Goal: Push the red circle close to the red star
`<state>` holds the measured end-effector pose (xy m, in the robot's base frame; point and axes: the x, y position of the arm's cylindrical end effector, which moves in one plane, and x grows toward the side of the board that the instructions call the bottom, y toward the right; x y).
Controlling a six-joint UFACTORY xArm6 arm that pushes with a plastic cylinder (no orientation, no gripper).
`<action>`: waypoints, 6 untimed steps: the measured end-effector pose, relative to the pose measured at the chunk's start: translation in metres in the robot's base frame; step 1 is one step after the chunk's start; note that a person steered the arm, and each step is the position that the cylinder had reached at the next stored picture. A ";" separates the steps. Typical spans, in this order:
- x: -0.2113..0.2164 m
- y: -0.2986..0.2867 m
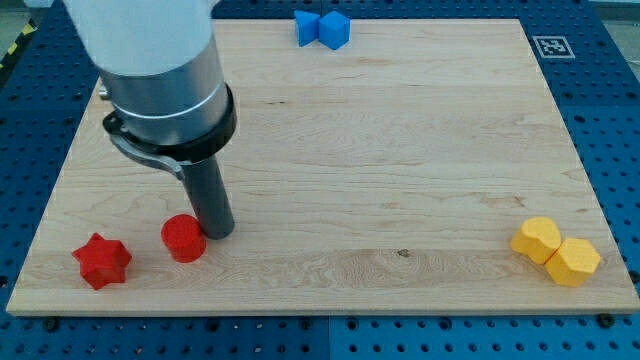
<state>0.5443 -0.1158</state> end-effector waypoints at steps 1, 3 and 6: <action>0.000 -0.014; 0.000 -0.036; -0.040 -0.033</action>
